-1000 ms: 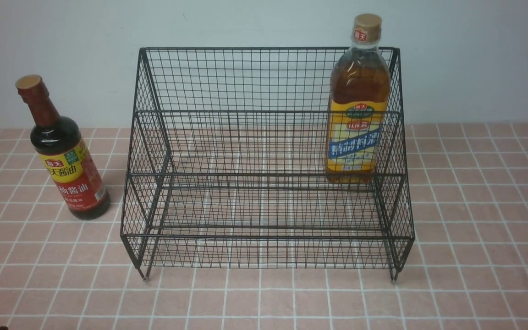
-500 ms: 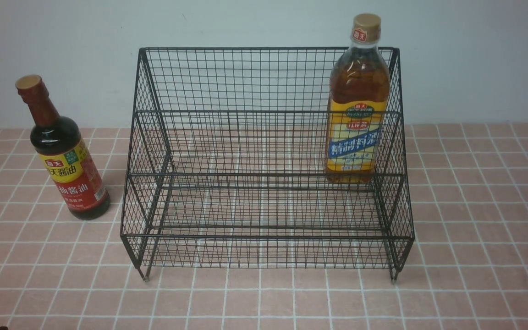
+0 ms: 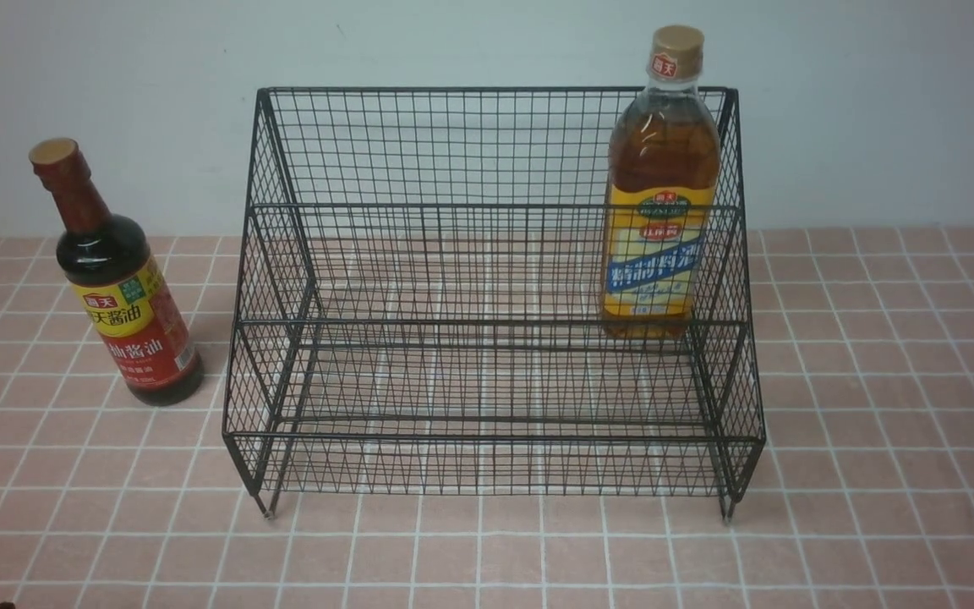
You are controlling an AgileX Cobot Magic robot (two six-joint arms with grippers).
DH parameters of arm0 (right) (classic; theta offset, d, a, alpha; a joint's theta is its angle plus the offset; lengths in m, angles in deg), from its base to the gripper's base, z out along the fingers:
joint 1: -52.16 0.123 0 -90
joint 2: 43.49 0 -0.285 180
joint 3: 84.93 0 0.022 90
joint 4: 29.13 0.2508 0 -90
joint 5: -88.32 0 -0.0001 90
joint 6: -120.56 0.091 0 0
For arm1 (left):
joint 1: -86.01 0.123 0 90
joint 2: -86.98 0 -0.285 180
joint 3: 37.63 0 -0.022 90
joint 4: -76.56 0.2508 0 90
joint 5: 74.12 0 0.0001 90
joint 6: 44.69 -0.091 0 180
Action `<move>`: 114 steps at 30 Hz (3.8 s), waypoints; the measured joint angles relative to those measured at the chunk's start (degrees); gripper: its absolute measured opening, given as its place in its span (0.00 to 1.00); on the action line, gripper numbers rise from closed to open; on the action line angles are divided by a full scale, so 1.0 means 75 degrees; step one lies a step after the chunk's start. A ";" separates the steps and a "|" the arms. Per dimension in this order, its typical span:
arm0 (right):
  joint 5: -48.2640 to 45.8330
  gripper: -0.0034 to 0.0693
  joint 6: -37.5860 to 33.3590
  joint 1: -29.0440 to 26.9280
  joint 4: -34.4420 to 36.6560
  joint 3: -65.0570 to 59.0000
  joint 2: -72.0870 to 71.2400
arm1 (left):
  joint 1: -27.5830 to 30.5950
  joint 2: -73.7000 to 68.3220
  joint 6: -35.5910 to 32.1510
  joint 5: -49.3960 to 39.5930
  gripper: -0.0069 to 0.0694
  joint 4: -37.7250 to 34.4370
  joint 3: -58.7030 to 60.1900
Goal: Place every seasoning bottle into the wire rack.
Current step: Use the left arm to grab the condiment bottle closest to it
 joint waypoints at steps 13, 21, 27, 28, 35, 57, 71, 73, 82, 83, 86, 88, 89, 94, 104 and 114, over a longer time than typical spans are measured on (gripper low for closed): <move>-0.0088 0.03 -0.0451 0.0000 -0.0414 0.0000 0.0000 | 0.0000 0.0000 0.0000 0.0000 0.08 0.0000 0.0000; -0.2109 0.03 -0.0954 -0.0571 -0.1032 -0.0009 -0.0643 | 0.0000 0.0000 0.0000 0.0000 0.08 0.0000 0.0000; -0.4050 0.03 -0.0986 -0.2213 -0.1331 -0.0009 -0.1332 | 0.0002 0.0000 0.0000 0.0000 0.08 0.0000 0.0000; -0.4105 0.03 -0.0986 -0.2257 -0.1342 -0.0009 -0.1354 | 0.0002 0.0000 0.0000 0.0000 0.08 0.0000 0.0000; -0.4755 0.03 -0.1003 -0.2993 -0.1427 -0.0377 -0.2075 | 0.0002 0.0000 0.0000 0.0000 0.08 0.0000 0.0000; -0.3831 0.03 -0.1011 -0.3254 -0.1433 -0.1334 -0.2084 | 0.0002 0.0000 0.0000 -0.0007 0.08 0.0000 0.0000; -0.3831 0.03 -0.1011 -0.3254 -0.1433 -0.1334 -0.2084 | 0.0002 0.0000 0.0000 -0.0007 0.08 0.0000 0.0000; -0.3831 0.03 -0.1011 -0.3254 -0.1433 -0.1334 -0.2084 | 0.0002 0.0000 0.0000 -0.0007 0.08 0.0000 0.0000; -0.3831 0.03 -0.1011 -0.3254 -0.1433 -0.1334 -0.2084 | 0.0002 0.0000 -0.0465 -0.0014 0.08 0.0611 0.0000; -0.3831 0.03 -0.1011 -0.3254 -0.1433 -0.1334 -0.2084 | 0.0002 0.0000 -0.0465 -0.0014 0.08 0.0668 0.0000; -0.3831 0.03 -0.1011 -0.3254 -0.1433 -0.1334 -0.2084 | 0.0002 0.0000 -0.0465 0.0066 0.08 0.0792 0.0009; -0.3831 0.03 -0.1011 -0.3254 -0.1433 -0.1334 -0.2084 | 0.0002 0.0000 -0.0465 0.0431 0.08 0.0613 0.0009; -0.3831 0.03 -0.1011 -0.3254 -0.1433 -0.1334 -0.2084 | 0.0002 0.0000 -0.0373 0.0813 0.08 0.0348 0.0009; -0.3831 0.03 -0.1011 -0.3254 -0.1433 -0.1334 -0.2084 | 0.0002 0.0000 -0.0028 0.2294 0.08 -0.0628 0.0009; -0.3831 0.03 -0.1011 -0.3254 -0.1433 -0.1334 -0.2084 | 0.0002 -0.0037 -0.0357 0.6065 0.08 -0.1111 0.0009; -0.3822 0.03 -0.1011 -0.3254 -0.1433 -0.1342 -0.2084 | 0.0002 -0.3759 -0.1097 0.6654 0.08 -0.1541 -0.2461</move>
